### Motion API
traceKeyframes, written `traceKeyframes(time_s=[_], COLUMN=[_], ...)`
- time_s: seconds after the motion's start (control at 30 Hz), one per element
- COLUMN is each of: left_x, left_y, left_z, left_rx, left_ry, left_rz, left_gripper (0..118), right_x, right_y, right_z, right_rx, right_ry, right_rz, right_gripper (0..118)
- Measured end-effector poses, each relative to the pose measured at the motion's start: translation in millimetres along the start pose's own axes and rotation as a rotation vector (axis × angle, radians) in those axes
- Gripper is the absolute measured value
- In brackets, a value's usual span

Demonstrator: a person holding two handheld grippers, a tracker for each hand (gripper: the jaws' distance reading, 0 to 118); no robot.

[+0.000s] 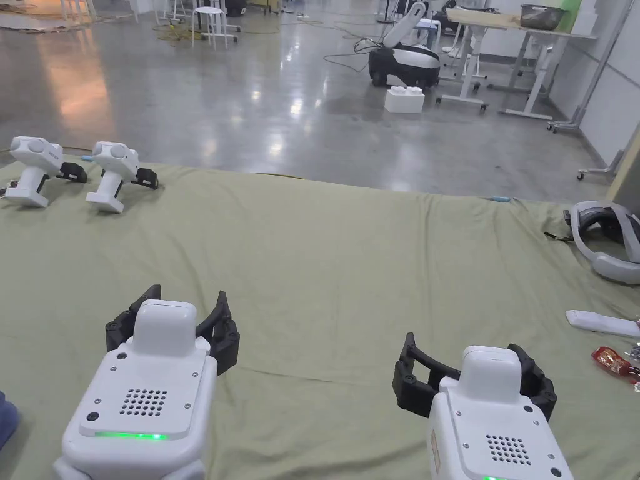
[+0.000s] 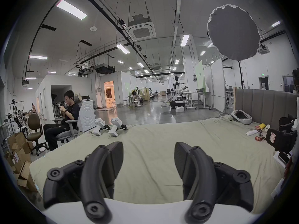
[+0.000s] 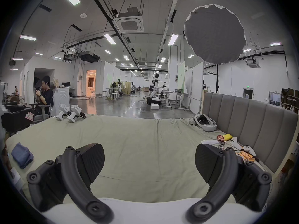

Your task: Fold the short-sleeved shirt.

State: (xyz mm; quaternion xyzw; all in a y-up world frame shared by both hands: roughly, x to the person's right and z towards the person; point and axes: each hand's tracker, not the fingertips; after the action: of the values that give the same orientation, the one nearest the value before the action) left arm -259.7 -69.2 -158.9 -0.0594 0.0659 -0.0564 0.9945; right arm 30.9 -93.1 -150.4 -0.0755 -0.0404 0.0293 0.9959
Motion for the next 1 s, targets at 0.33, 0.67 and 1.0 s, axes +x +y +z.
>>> traceKeyframes(time_s=[0.33,0.67,1.0], left_x=[-1.8,-5.0,-11.5], left_y=[-3.3,-4.3,-7.6], left_z=[-0.4,-1.9,-2.9], left_rx=[-0.006,-0.033,-0.059], left_ry=[-0.011,-0.059,-0.063], left_rz=[0.009,-0.005,0.030], left_gripper=[105,106,106], right_x=[5.8,19.3,21.7], right_y=[-1.3,11.3,28.0], right_z=[-7.5,-8.9,-21.0], right_rx=[-0.060,-0.148,-0.232], right_ry=[-0.001,0.054,0.027], right_rz=[-0.084,-0.259,-0.316], right_gripper=[115,115,115])
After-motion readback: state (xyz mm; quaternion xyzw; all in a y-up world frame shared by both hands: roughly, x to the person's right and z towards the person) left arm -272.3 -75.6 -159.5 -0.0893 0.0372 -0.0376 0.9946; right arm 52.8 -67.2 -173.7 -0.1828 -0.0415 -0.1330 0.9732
